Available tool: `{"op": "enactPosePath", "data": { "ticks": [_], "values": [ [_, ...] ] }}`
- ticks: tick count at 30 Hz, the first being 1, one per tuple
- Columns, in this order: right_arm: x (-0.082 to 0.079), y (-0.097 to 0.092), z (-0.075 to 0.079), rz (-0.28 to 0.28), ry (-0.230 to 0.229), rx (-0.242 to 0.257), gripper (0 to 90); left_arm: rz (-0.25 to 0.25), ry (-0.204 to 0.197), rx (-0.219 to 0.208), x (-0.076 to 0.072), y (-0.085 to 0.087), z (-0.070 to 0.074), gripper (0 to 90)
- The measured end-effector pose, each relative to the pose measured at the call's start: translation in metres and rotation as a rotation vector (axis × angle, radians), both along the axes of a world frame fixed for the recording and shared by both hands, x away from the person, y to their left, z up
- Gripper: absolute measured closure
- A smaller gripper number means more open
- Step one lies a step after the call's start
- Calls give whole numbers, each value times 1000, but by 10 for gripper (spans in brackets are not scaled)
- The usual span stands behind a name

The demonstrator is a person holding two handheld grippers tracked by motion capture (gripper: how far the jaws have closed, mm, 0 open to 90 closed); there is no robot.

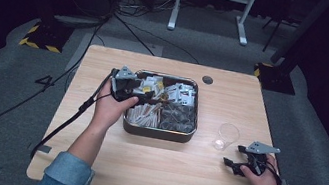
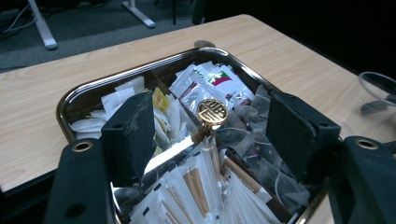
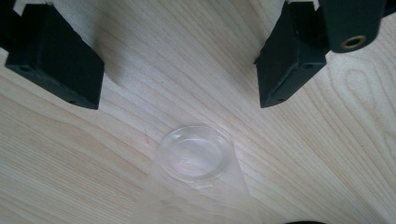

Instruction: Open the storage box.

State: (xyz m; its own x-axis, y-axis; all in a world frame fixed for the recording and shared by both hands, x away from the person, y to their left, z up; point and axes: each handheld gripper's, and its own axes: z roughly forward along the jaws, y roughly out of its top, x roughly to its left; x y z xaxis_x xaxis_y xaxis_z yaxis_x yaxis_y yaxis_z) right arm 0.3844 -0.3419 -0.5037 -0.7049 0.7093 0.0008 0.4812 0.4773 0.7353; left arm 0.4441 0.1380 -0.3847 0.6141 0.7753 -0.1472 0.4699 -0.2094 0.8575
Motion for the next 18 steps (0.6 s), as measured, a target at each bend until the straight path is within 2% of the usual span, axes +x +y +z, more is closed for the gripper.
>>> {"op": "enactPosePath", "data": {
  "ticks": [9,15,18],
  "values": [
    [0,0,0,0,0,0,151,-37,32,28,21,-19,-18,348],
    [0,0,0,1,0,1,151,-26,41,21,37,-27,-27,379],
    [1,0,0,1,-1,1,151,-63,42,26,44,-34,-32,385]
  ]
}}
